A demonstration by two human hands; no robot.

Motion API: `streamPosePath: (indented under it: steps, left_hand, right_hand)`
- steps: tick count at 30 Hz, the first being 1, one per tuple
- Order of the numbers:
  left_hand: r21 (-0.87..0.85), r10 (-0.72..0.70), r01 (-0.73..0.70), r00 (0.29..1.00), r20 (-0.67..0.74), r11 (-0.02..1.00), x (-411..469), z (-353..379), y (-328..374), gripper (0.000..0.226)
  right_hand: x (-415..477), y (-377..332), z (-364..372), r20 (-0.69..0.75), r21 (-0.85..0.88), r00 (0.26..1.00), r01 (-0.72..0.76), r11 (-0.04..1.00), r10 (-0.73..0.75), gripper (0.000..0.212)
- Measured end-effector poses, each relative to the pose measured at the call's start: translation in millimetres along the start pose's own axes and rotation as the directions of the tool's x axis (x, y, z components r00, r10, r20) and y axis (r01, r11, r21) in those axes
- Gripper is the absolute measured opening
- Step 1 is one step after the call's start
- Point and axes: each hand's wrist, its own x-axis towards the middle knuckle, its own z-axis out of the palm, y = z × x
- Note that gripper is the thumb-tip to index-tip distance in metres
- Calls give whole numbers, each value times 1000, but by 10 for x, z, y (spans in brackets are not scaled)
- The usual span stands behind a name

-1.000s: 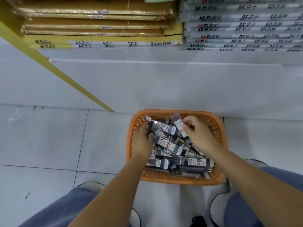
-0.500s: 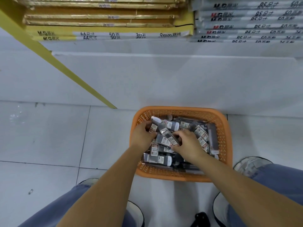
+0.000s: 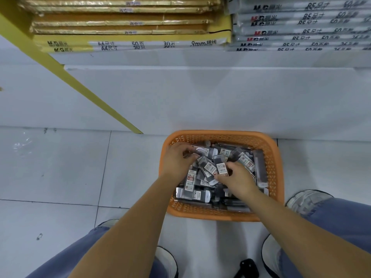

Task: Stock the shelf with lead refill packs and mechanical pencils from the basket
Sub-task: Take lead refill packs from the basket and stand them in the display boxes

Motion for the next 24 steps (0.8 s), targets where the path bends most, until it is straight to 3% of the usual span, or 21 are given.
streamPosePath:
  steps: [4,7,12,15,18,24]
  left_hand:
    - [80,63,-68,996,67,994,127,32,42,11]
    - [159,61,-77,992,107,984,200,14,26,14]
    - [165,10,-34,989,145,986,212,-22,18,44]
    - [254,2,-46,985,172,966,203,-43,30,28]
    - [194,-12,-17,989,150,981,127,-108,28,6]
    - [2,-53,53,988,145,999,-73,-294,85,19]
  right_hand:
    - [-44,35,-31,-8,178,1000,-27,984,29,29]
    - [-50,32,-19,11,243,999,-53,969,52,31]
    - [-51,3,27,-15,197,998,-54,979,58,46]
    - [-38,-53,77,10,83,1000,-17,996,16,44]
    - [-39,-73,88,33,77,999,-5,997,3,33]
    - [-108,-179,-202,120,341,993,-61,938,21,31]
